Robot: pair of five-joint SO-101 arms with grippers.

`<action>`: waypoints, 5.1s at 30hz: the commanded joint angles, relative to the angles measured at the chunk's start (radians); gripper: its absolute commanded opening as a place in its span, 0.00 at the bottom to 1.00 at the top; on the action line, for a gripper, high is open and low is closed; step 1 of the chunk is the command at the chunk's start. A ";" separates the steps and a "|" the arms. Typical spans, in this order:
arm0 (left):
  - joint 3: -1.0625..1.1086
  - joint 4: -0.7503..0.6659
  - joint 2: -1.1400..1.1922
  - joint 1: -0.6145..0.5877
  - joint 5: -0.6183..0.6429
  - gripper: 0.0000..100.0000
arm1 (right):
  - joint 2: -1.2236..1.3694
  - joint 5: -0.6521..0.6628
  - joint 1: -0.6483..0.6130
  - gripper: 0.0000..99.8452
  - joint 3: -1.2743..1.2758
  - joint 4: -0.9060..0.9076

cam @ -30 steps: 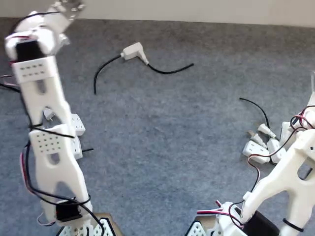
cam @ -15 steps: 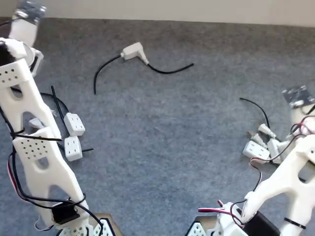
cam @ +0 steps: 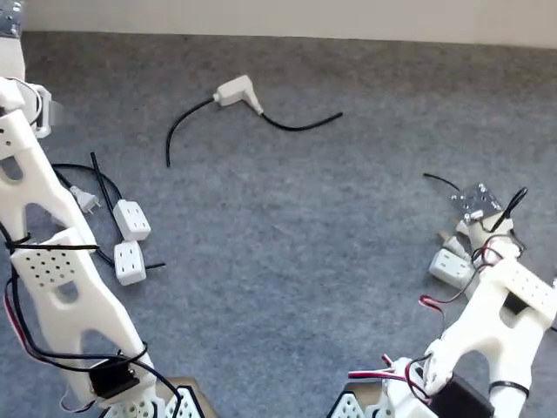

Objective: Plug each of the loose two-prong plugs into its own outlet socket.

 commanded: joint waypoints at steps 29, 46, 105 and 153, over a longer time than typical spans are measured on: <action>0.166 0.009 -0.058 -0.031 0.003 0.23 | -0.081 -0.528 -0.036 0.16 -0.326 0.053; 0.168 0.009 -0.058 -0.119 0.003 0.23 | -0.390 -1.194 -0.705 0.16 -0.424 0.628; 0.351 0.012 -0.062 -0.199 0.003 0.23 | 0.568 -1.274 -1.374 0.32 -1.794 0.717; 1.107 -0.270 -0.130 -0.059 0.812 0.10 | 0.283 -1.134 -1.241 0.32 -1.455 0.951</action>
